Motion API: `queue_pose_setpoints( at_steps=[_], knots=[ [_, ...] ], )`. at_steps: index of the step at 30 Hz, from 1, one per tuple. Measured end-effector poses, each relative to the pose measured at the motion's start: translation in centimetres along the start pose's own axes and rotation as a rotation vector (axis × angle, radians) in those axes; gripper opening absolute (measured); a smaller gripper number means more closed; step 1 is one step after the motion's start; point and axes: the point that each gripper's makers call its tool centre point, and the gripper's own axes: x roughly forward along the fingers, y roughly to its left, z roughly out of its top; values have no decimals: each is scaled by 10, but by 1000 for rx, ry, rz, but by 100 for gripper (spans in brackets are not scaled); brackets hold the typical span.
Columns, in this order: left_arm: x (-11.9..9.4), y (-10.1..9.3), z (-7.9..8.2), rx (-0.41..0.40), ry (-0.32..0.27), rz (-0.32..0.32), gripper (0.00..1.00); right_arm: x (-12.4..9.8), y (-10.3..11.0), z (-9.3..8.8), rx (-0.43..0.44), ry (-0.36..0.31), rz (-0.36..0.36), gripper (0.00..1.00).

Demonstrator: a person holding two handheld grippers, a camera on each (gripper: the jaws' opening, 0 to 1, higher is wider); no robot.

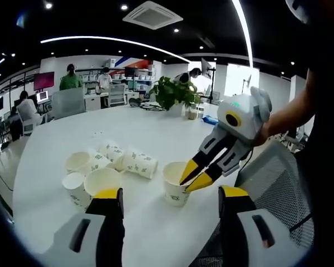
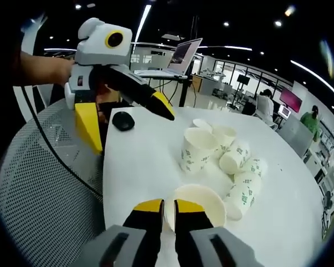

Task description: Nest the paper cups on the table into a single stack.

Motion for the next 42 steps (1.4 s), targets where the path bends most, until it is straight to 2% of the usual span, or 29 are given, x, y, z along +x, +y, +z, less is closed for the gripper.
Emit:
queue_pose_setpoints(
  at_steps=[2, 10, 13, 21, 27, 30, 35, 42],
  knots=[
    [0, 1, 1, 4, 2, 6, 67, -1, -1, 1, 4, -10, -8, 7],
    [4, 16, -4, 12, 14, 28, 61, -14, -12, 4, 77, -63, -64, 28],
    [6, 23, -7, 24, 27, 34, 55, -20, -16, 6, 116, -104, -89, 41],
    [10, 45, -13, 26, 36, 56, 49, -37, -29, 3, 228, -178, -147, 54],
    [15, 50, -9, 46, 56, 91, 45, -50, -39, -5, 312, -219, -189, 67],
    [18, 52, -9, 67, 74, 105, 43, -56, -42, -9, 335, -226, -210, 74],
    [22, 53, -9, 84, 106, 106, 39, -64, -44, -13, 356, -245, -229, 80],
    [26, 58, -5, 93, 124, 102, 38, -69, -39, -17, 358, -259, -221, 89]
  ],
)
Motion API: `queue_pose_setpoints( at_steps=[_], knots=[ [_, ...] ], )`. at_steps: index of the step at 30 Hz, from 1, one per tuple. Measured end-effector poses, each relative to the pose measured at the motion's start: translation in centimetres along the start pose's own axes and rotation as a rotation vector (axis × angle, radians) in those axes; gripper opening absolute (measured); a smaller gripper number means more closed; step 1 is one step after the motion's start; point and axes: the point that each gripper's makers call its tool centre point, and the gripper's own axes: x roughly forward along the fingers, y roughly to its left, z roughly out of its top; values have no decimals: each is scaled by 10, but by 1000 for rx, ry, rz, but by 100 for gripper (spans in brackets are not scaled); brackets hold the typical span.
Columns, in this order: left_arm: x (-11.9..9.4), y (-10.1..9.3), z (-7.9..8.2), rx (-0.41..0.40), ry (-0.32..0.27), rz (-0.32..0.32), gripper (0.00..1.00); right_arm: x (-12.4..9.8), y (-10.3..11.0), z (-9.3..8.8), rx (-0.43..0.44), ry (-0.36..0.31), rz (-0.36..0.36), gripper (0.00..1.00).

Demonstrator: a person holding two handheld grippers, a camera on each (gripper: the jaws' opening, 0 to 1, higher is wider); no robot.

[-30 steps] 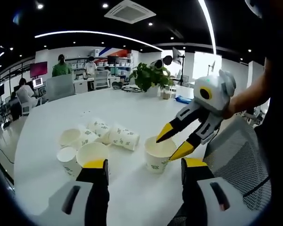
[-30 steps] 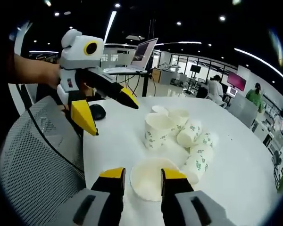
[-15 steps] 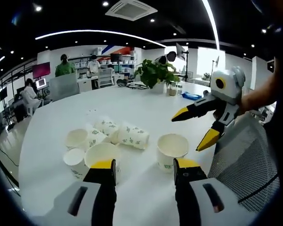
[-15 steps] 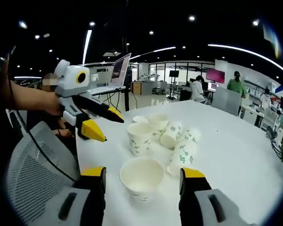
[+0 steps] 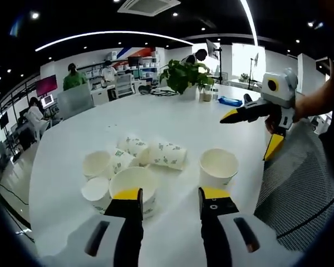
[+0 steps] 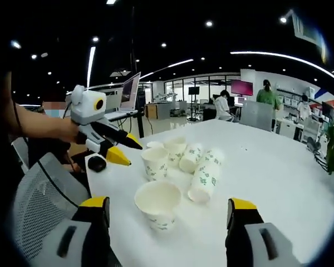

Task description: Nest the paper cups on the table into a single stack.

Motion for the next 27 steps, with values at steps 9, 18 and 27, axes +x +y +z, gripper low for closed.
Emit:
queue_pose_setpoints(
  at_steps=[9, 18, 27],
  knots=[
    [7, 9, 2, 9, 24, 6, 36, -11, 0, 1, 54, -13, -27, 100],
    [21, 21, -3, 46, 67, -16, 28, -21, -3, -2, 76, -22, -59, 100],
    [38, 28, -12, 24, 96, -43, 17, -22, -9, -5, 108, -33, -86, 97]
  ],
)
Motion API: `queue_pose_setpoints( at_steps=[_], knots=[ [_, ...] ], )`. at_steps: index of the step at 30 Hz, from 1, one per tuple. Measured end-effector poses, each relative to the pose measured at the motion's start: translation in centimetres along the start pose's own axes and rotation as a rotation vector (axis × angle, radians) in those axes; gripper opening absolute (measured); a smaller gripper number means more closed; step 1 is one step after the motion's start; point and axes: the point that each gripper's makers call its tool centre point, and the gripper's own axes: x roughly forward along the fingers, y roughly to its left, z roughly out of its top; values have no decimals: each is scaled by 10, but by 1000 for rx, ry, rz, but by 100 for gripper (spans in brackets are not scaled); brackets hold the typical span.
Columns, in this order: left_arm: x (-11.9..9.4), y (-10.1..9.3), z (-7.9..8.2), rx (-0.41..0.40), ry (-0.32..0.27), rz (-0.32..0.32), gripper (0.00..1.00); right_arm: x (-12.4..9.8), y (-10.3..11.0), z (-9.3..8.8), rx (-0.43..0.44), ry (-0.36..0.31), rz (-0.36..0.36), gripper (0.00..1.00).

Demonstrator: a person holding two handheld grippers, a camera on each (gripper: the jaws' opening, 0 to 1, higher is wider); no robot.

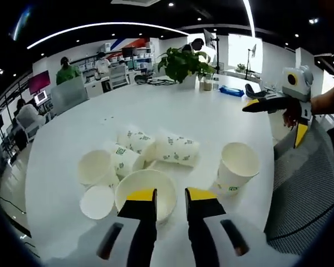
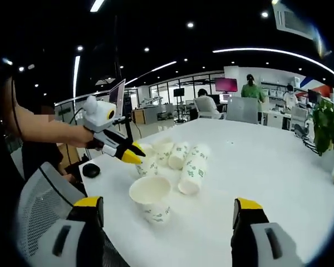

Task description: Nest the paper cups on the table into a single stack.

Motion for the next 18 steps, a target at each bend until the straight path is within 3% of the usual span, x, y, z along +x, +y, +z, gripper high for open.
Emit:
queue_pose_setpoints(
  at_steps=[18],
  knots=[
    [15, 5, -18, 75, 93, -44, 3, 0, -2, -4, 3, 16, -7, 93]
  ],
)
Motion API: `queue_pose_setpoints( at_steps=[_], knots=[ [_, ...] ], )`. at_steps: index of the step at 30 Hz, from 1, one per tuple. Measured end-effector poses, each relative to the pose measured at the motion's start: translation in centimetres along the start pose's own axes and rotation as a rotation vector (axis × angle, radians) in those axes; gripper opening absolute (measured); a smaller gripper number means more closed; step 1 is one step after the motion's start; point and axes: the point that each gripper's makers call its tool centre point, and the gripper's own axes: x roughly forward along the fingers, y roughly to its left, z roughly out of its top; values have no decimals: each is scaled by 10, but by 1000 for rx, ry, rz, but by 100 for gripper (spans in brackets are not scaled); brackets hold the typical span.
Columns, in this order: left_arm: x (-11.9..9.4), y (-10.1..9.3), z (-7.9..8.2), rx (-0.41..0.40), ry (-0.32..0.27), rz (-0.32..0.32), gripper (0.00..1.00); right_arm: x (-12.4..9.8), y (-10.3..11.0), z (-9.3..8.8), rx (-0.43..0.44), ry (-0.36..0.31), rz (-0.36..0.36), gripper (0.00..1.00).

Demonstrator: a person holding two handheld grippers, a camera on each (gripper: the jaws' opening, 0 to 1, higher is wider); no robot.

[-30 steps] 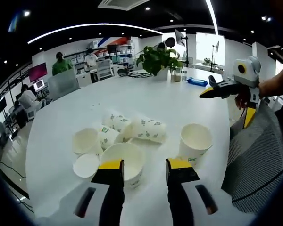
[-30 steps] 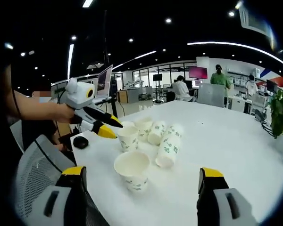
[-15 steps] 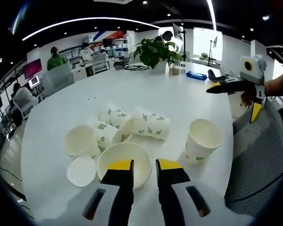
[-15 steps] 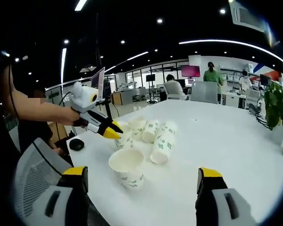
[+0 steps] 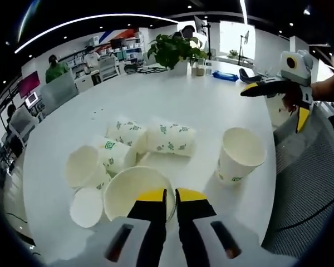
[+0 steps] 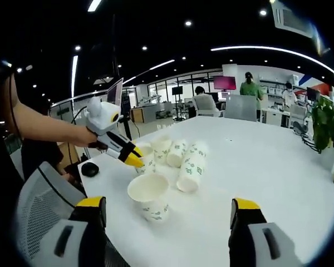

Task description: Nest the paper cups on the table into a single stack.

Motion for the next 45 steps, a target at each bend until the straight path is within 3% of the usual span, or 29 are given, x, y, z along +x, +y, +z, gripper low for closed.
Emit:
queue_pose_setpoints(
  at_steps=[7, 23, 33, 45],
  knots=[
    [-3, 2, 2, 13, 0, 8, 1, 0, 1, 0, 1, -1, 4, 93],
    [-19, -18, 13, 41, 28, 46, 0, 0, 2, 0, 10, -3, 11, 93],
    [-37, -23, 36, 62, -17, 63, 0, 0, 3, 0, 3, -3, 18, 94],
    [-48, -44, 69, 132, -52, 37, 0, -1, 2, 1, 5, -9, 12, 94]
  ],
)
